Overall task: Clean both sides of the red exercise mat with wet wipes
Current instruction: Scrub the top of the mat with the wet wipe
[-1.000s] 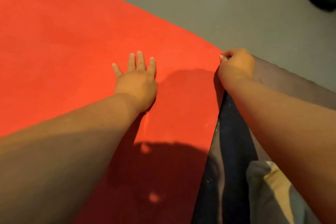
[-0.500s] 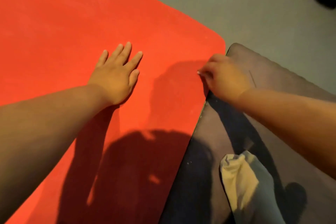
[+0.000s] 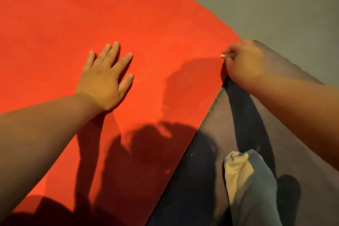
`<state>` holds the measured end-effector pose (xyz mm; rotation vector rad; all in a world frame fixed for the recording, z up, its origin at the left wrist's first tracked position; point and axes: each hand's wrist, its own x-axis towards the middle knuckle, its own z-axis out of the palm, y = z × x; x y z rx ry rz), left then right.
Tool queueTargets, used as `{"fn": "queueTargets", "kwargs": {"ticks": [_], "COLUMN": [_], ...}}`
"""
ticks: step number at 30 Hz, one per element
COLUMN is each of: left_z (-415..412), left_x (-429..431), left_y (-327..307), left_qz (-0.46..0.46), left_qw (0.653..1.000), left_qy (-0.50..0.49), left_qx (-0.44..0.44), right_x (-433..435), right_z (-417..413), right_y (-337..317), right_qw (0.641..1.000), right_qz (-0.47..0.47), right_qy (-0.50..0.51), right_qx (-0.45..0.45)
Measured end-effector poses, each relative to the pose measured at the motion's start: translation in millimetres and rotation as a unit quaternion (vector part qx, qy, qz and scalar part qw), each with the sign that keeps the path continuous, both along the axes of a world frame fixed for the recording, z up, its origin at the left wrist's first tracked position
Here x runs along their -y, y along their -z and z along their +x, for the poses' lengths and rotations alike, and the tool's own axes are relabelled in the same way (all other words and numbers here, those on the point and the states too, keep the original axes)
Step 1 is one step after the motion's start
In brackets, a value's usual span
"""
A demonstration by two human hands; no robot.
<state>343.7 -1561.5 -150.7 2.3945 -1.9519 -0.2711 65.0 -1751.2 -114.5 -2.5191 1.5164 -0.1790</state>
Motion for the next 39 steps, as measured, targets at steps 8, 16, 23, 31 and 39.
{"fn": "queueTargets", "kwargs": {"ticks": [8,16,23,31,39], "left_z": [2.3,6.4,4.8,3.8,3.5], "left_x": [-4.5,-7.0,-6.8,-6.8,-7.0], "left_y": [3.5,4.1,6.0,3.4,3.0], "left_qz": [-0.028,-0.046,-0.063,-0.063,-0.067], "left_qw": [0.998,0.997,0.996,0.996,0.995], "left_qy": [-0.049,-0.051,-0.054,-0.06,-0.066], "left_qx": [-0.007,-0.032,-0.019,-0.027,-0.025], "right_x": [-150.5,-4.7,-132.0,4.8,-110.8], "right_z": [62.6,53.7,103.2,70.2,105.7], "right_y": [10.9,7.9,19.6,17.9,18.3], "right_qw": [0.919,0.99,0.952,0.979,0.944], "right_qz": [0.137,0.026,0.085,0.005,0.053], "right_qy": [-0.359,0.121,-0.275,0.185,-0.317], "right_qx": [0.094,0.062,0.107,0.088,0.075]}}
